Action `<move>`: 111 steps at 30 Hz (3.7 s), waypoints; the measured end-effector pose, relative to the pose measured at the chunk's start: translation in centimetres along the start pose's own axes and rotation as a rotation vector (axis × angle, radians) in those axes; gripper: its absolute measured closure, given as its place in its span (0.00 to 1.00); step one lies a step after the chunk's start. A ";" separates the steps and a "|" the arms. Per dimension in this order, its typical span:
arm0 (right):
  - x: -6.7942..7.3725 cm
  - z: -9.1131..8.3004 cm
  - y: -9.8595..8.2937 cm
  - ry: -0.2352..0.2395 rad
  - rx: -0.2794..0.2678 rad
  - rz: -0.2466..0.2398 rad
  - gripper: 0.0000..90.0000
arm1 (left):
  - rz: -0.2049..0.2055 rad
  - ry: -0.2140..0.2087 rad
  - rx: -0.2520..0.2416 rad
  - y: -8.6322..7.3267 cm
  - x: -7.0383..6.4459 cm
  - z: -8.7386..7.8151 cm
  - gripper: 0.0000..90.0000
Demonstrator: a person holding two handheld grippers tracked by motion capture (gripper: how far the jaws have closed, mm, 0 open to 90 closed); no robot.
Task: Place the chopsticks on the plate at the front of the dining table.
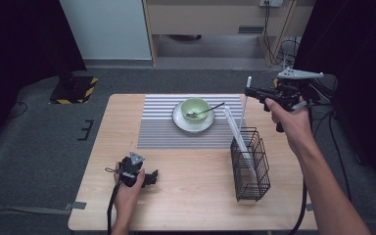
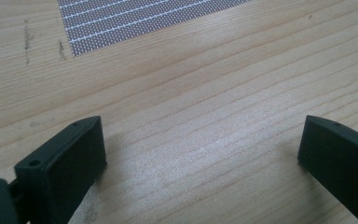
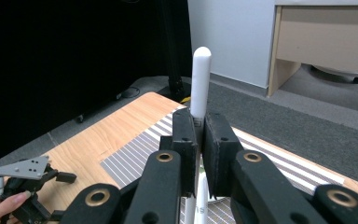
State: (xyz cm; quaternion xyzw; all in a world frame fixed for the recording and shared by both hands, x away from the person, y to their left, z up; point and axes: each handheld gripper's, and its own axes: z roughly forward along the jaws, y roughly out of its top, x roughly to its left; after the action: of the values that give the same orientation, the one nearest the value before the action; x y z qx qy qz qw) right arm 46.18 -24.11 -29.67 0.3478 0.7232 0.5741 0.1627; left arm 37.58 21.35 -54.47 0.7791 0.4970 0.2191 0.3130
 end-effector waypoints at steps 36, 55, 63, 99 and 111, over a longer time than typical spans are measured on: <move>-1.0 -2.7 0.7 0.011 -0.056 0.020 0.94 | 0.001 0.000 0.000 0.0 0.0 0.0 0.00; 0.0 -3.5 2.3 0.047 -0.080 0.002 0.94 | 0.001 0.000 0.000 0.0 0.0 0.0 0.00; 0.9 -3.7 3.0 0.073 -0.088 -0.008 0.94 | 0.001 0.000 0.000 0.0 0.0 0.0 0.00; 4.3 2.3 2.7 0.221 -0.073 -0.030 0.94 | 0.079 -0.064 -0.182 2.2 -2.5 -1.5 0.07; 5.2 4.2 2.5 0.247 -0.085 -0.027 0.94 | 0.133 -0.246 -0.262 7.4 -5.9 -2.6 0.06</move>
State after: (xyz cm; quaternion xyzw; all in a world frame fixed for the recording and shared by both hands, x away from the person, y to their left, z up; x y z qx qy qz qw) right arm 45.91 -17.26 -27.63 0.2575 0.7172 0.6406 0.0949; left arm 38.20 14.38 -47.62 0.7838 0.3694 0.2053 0.4551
